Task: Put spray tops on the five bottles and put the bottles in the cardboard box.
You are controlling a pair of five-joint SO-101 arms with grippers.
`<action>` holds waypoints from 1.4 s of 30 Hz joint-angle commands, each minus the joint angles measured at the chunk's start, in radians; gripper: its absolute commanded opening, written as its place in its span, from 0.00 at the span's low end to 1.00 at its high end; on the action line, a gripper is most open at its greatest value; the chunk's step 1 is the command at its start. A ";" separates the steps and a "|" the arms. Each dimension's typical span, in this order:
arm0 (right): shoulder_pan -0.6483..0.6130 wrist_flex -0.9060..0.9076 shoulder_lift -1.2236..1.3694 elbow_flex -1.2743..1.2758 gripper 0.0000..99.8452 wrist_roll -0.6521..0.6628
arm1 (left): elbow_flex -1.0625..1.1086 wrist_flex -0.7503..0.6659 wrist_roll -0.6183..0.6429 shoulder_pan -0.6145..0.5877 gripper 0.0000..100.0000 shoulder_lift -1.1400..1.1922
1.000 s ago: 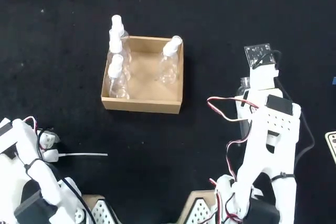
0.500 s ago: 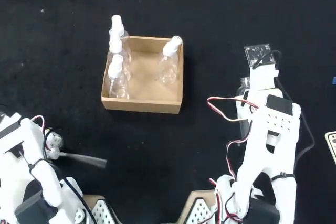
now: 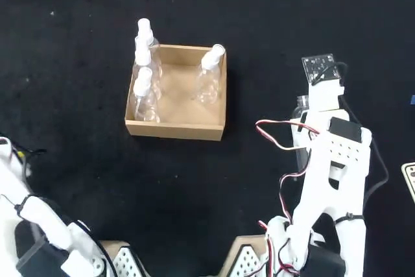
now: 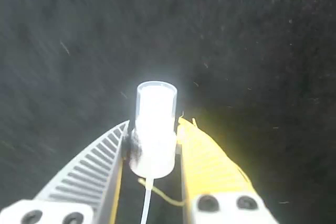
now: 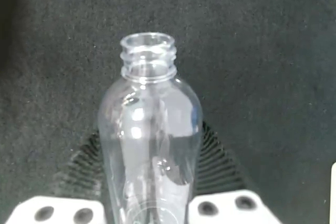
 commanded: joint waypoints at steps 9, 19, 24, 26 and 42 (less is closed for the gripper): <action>-0.015 0.008 -0.005 -0.002 0.01 -0.009 | -0.105 0.055 -0.442 0.001 0.09 0.117; -0.017 0.005 -0.005 -0.002 0.01 -0.009 | -0.165 0.012 -0.569 0.002 0.21 0.364; -0.017 0.005 -0.005 -0.002 0.01 -0.014 | -0.162 -0.003 -0.609 0.004 0.21 0.391; -0.017 0.005 -0.005 -0.005 0.01 -0.038 | -0.162 -0.003 -0.605 0.008 0.21 0.390; -0.071 0.006 -0.007 -0.004 0.01 -0.084 | -0.166 0.097 -0.296 0.033 0.10 0.396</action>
